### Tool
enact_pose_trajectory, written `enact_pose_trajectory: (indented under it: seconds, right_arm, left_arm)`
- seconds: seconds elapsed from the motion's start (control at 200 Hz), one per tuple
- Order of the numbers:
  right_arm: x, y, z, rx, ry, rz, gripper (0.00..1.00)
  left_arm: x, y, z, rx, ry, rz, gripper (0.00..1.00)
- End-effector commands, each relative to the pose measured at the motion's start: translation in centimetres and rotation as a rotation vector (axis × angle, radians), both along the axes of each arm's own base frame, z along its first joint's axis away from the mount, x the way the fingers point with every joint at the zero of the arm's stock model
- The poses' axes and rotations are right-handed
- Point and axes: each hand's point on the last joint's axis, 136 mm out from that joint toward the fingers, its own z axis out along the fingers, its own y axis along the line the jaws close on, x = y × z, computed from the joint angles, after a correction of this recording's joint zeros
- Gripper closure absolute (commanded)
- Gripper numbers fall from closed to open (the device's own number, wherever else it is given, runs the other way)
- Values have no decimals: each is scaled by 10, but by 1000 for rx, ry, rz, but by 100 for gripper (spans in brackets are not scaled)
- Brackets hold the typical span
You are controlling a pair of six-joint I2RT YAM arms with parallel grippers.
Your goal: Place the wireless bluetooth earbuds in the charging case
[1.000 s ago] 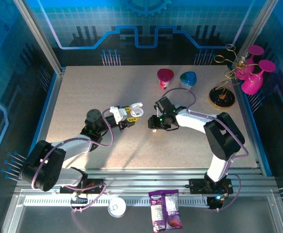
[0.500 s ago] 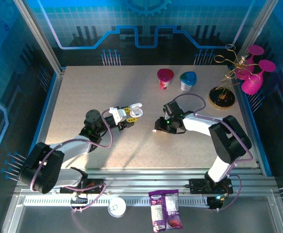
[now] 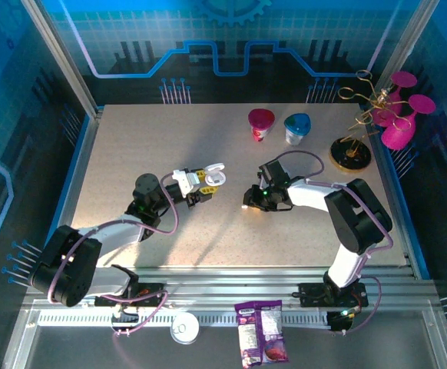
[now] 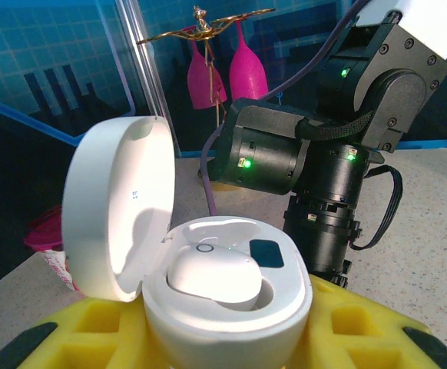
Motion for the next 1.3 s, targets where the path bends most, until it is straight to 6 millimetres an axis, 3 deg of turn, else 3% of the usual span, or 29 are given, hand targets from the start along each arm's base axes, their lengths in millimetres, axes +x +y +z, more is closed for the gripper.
enact_pose_trajectory:
  seconds: [0.0,0.625,0.886,1.296]
  right_arm:
    - [4,16,3,61,-8,26,68]
    - [0,14,6,-44,-22,54,80]
    - [2,20,8,-36,-17,87,73]
    - [6,28,8,-4,-18,95,73]
  left_arm:
    - [-2,1,2,10,-27,-7,75]
    - [-1,1,1,10,-32,-5,75]
    - [-1,1,2,10,-33,-5,74]
    - [-1,1,4,9,-35,-9,74]
